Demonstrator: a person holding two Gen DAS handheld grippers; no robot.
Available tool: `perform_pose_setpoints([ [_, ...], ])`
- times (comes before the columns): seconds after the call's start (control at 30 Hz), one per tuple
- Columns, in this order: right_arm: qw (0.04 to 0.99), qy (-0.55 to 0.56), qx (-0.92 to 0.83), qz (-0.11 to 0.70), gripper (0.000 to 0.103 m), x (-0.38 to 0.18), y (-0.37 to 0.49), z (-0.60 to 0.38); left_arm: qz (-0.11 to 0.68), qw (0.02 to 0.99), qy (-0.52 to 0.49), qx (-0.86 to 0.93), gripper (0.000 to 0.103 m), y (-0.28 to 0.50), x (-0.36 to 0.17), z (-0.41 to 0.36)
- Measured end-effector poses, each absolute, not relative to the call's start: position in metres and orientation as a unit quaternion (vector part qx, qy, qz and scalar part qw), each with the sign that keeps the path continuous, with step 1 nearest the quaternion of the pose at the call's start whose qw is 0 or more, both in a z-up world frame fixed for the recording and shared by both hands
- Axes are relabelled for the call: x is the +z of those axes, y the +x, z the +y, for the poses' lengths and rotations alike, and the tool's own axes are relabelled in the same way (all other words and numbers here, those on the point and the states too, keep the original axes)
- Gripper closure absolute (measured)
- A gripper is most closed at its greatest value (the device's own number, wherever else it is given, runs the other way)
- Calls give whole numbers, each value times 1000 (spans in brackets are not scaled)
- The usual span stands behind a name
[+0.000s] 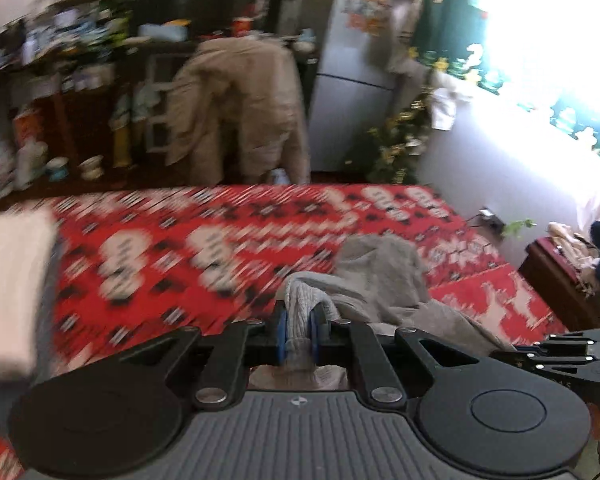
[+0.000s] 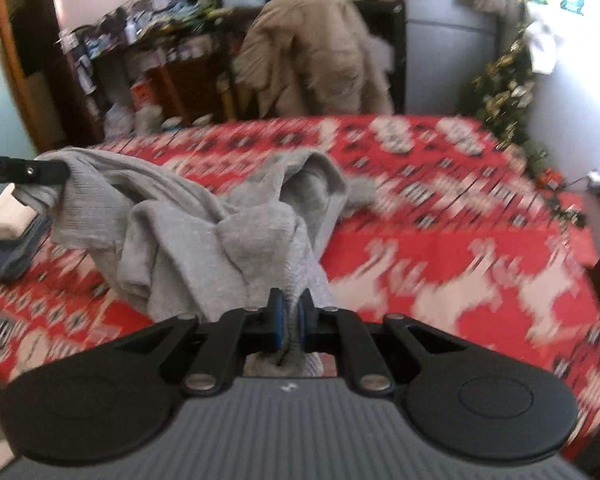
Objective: Fold clothes
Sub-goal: 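Lift the grey shirt with both tools and pull it apart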
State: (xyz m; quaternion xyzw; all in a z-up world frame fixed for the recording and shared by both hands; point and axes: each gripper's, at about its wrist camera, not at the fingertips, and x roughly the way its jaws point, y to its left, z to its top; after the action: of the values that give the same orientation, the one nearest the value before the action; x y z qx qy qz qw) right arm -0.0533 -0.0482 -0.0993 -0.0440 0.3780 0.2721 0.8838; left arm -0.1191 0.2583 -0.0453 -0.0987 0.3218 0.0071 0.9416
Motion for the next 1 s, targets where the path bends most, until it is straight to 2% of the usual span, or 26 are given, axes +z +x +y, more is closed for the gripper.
perform_pose_setpoints([
  [0.23, 869, -57, 290, 397, 94, -121, -100, -29, 347, 931, -104, 42, 92, -177, -76, 270],
  [0.33, 868, -60, 286, 402, 91, -125, -104, -28, 363, 923, -122, 46, 90, -183, -85, 274],
  [0.4, 870, -54, 284, 399, 81, -124, -104, -32, 365, 922, -124, 45, 87, -185, -86, 273],
  [0.57, 878, -30, 277, 390, 71, -118, -98, -50, 351, 928, -119, 45, 86, -189, -76, 272],
  [0.63, 881, -22, 266, 391, 71, -117, -93, -58, 347, 929, -118, 47, 83, -189, -72, 273],
  [1.0, 883, -12, 233, 407, 71, -136, -70, -76, 346, 930, -117, 42, 82, -172, -66, 262],
])
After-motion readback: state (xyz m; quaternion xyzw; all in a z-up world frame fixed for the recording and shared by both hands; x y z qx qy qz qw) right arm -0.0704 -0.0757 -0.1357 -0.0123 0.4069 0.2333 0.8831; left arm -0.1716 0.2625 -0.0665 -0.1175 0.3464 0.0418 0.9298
